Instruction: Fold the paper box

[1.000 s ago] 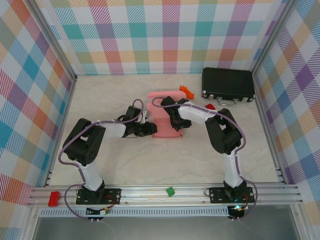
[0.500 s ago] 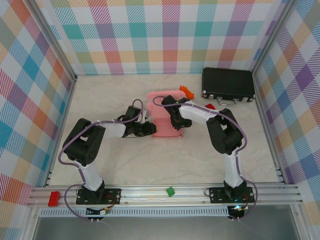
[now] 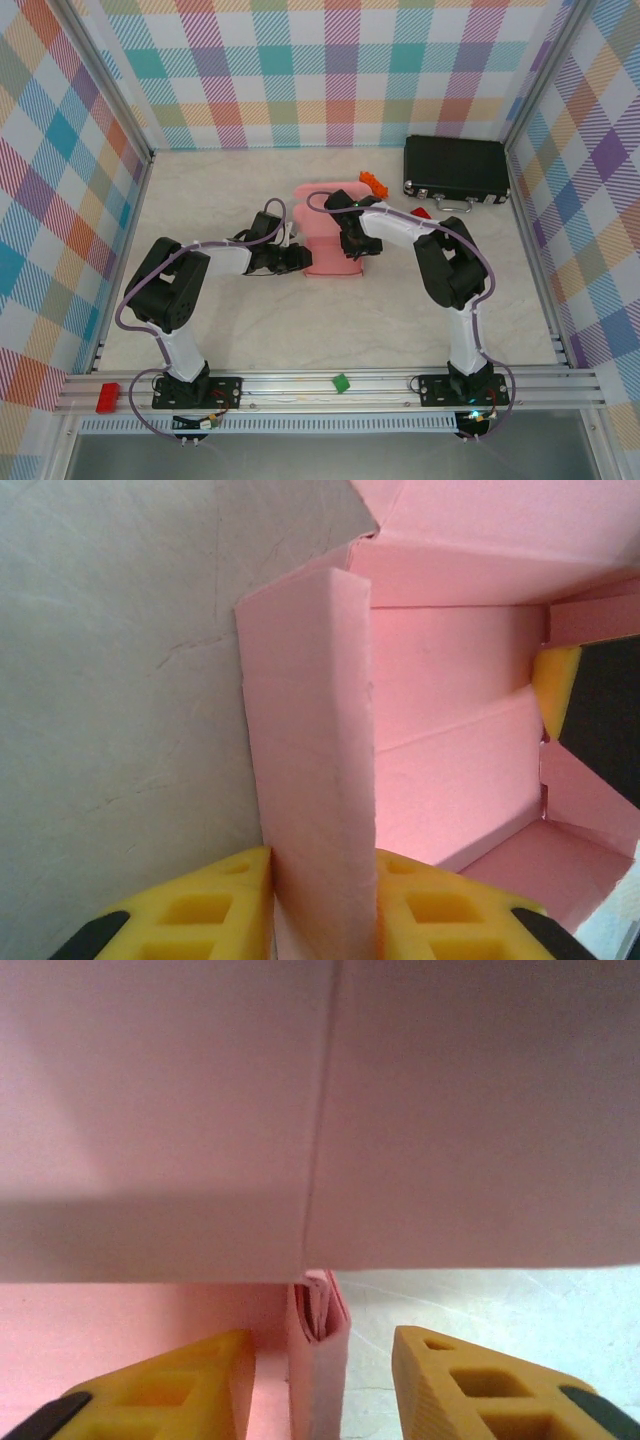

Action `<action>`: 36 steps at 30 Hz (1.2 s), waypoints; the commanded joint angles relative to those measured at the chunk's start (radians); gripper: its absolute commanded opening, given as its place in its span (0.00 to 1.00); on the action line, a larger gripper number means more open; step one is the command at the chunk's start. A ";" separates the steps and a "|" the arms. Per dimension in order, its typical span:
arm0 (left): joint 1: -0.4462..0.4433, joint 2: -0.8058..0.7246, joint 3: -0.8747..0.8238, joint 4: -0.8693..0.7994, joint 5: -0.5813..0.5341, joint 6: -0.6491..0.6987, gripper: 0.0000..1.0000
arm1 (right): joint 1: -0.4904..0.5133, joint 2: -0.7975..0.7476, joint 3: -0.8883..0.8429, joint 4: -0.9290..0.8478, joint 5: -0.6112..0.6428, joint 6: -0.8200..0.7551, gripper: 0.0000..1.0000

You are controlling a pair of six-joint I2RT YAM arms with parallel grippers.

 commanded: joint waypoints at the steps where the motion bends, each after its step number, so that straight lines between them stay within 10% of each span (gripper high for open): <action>1: -0.011 -0.026 0.015 -0.048 0.005 0.009 0.28 | -0.008 -0.046 -0.016 0.021 -0.040 0.016 0.45; 36: -0.021 -0.173 -0.032 -0.086 -0.037 0.042 0.59 | -0.032 -0.168 -0.128 0.081 -0.033 -0.048 0.56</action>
